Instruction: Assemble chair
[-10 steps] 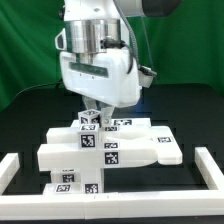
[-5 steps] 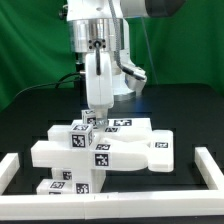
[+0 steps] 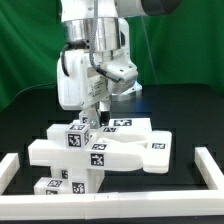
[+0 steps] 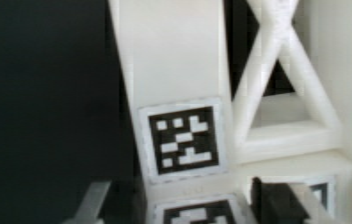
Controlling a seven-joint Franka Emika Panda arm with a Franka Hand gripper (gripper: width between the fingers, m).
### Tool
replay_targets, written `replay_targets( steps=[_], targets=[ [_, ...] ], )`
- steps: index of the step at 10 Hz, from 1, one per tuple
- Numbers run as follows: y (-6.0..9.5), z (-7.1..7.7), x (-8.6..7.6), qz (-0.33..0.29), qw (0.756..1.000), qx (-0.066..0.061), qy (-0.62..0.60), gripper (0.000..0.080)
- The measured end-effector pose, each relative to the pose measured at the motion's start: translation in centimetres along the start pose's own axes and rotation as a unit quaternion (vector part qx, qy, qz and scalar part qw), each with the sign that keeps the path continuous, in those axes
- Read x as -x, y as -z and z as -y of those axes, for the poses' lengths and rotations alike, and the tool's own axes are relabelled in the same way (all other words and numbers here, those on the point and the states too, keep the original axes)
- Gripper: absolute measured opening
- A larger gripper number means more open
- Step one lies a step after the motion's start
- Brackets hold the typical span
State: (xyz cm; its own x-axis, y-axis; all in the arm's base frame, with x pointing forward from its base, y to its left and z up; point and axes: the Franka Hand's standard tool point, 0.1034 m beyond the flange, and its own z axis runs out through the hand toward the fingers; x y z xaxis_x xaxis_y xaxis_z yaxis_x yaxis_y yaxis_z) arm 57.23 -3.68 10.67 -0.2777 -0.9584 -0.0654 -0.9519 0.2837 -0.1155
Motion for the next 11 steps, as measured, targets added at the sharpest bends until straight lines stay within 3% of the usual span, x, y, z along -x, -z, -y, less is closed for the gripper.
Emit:
replay_targets(
  steps=[2, 3, 4, 5, 7, 9, 11],
  targets=[
    [0.0, 0.0, 0.0, 0.0, 1.0, 0.0, 0.018, 0.0328],
    [0.1, 0.1, -0.2, 0.001, 0.998, 0.001, 0.067, 0.0523],
    [0.4, 0.3, -0.7, 0.006, 0.989, 0.006, 0.145, 0.0523],
    [0.6, 0.5, -1.2, 0.01, 0.974, 0.011, 0.226, 0.0613],
    [0.6, 0.3, -1.4, 0.012, 0.935, 0.024, 0.354, 0.0644],
    [0.6, 0.3, -1.4, 0.012, 0.913, 0.022, 0.408, 0.0649],
    [0.6, 0.4, -1.5, 0.011, 0.863, 0.023, 0.505, 0.0649]
  ],
)
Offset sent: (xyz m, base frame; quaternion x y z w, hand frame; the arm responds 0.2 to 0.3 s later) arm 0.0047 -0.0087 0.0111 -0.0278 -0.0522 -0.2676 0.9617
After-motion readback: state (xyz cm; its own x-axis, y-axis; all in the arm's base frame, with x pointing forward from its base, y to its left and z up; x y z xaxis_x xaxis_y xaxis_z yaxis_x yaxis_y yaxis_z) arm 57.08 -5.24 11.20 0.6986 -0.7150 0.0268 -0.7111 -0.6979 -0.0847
